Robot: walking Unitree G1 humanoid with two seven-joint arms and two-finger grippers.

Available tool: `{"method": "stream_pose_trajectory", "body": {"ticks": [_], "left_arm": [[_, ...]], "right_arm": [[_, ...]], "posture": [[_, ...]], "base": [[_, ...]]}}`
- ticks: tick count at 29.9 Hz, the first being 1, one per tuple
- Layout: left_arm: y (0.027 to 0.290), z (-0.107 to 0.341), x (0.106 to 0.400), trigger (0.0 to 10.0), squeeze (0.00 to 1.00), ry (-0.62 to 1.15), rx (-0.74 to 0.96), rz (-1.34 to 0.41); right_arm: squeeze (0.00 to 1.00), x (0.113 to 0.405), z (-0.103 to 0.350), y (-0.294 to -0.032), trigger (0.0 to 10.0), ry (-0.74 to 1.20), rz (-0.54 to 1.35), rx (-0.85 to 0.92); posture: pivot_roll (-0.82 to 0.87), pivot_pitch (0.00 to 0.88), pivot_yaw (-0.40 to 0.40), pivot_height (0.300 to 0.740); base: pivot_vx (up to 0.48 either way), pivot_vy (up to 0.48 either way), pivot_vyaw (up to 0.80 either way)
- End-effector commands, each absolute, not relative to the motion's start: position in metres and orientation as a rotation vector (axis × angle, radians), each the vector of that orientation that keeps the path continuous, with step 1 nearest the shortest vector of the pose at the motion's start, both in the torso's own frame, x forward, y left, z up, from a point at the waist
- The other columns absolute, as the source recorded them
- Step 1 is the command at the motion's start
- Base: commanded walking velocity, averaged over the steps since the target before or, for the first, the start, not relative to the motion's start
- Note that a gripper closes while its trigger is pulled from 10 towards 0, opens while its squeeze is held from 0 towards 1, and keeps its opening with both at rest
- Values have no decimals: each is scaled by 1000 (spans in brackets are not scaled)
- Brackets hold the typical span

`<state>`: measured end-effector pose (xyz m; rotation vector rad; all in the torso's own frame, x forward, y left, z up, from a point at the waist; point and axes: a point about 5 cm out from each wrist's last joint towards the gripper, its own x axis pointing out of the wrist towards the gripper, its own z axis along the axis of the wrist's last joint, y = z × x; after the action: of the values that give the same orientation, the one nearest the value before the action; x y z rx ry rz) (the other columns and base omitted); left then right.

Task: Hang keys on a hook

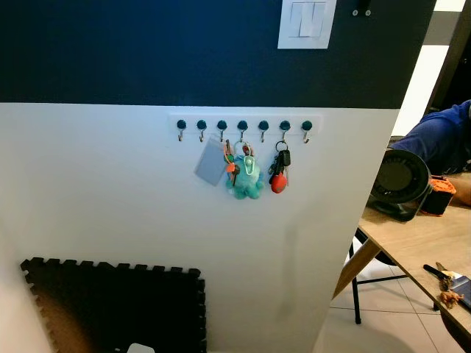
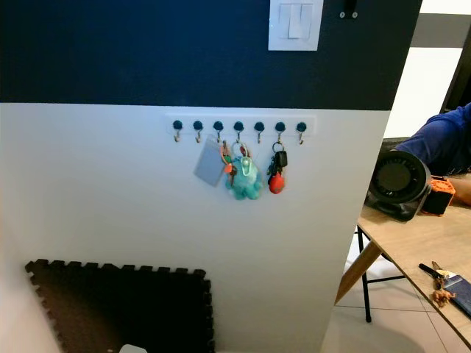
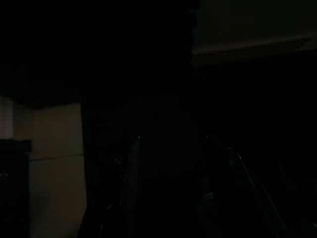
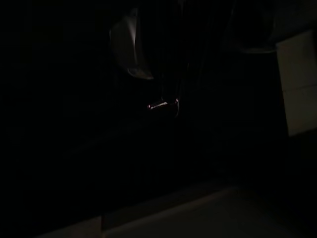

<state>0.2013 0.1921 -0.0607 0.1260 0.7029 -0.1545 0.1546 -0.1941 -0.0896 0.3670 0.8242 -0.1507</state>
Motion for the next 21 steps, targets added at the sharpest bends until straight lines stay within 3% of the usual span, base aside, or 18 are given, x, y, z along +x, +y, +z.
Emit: {"method": "stream_pose_trajectory", "body": {"ticks": [1,12,21], "left_arm": [[195,-61,199,10000,0,702,123,-149],[195,-61,199,10000,0,697,119,-156],[192,-56,201,10000,0,651,160,-230]], "right_arm": [[0,155,-90,-189,10000,824,-144,382],[0,154,-91,-188,10000,826,-145,383],[0,152,-91,-186,10000,828,-148,390]], "posture": [[68,0,22,740],[71,0,23,740],[72,0,29,740]], "base": [[0,446,0],[0,447,0],[0,0,0]]}}
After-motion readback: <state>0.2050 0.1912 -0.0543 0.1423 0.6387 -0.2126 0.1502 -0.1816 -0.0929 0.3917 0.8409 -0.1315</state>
